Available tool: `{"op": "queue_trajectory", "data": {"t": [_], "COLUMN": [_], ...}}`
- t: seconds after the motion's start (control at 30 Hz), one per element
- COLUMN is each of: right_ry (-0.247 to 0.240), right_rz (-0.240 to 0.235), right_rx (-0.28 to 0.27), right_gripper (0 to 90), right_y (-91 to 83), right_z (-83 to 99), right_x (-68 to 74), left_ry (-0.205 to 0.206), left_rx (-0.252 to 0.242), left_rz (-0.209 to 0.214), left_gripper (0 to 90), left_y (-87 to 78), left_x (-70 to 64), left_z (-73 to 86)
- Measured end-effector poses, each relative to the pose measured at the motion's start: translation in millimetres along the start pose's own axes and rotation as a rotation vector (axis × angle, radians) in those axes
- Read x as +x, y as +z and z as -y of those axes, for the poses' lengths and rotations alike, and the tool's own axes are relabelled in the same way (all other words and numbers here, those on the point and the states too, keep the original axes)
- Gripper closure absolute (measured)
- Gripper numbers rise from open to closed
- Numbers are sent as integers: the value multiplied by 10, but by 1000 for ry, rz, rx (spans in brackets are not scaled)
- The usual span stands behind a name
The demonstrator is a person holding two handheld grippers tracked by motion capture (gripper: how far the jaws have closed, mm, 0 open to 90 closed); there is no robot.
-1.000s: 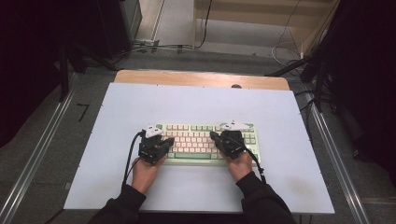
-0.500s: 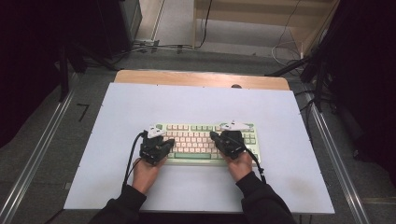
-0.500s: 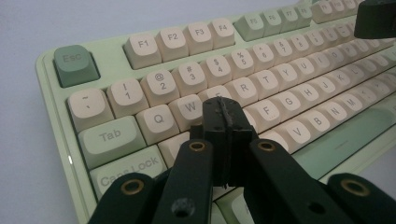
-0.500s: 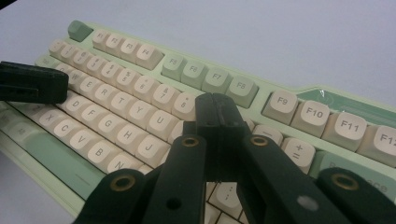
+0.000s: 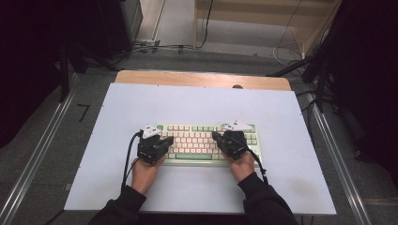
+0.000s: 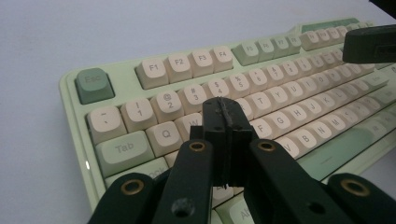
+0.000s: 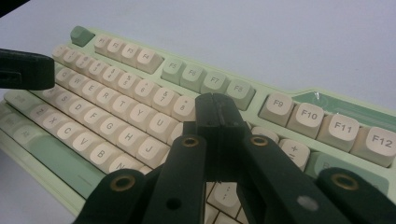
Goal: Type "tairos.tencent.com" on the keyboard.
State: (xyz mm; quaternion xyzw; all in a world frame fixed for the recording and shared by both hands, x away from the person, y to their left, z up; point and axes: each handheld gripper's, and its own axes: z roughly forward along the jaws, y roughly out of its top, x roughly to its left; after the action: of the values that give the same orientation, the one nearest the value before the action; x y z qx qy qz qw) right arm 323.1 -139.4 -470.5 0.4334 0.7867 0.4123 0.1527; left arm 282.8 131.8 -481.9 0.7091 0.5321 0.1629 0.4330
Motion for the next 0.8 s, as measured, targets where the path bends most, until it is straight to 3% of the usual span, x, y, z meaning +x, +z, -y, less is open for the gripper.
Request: {"op": "queue_trajectory", "data": {"t": [0.8], "right_ry": [-12], "right_rz": [-8], "right_rx": [7], "right_gripper": [880], "right_y": [-135], "right_z": [87], "right_x": [11], "left_ry": [-12], "left_rx": [-4], "left_rz": [-10], "left_gripper": [900], "left_y": [-5], "left_x": [39], "left_z": [-1]}}
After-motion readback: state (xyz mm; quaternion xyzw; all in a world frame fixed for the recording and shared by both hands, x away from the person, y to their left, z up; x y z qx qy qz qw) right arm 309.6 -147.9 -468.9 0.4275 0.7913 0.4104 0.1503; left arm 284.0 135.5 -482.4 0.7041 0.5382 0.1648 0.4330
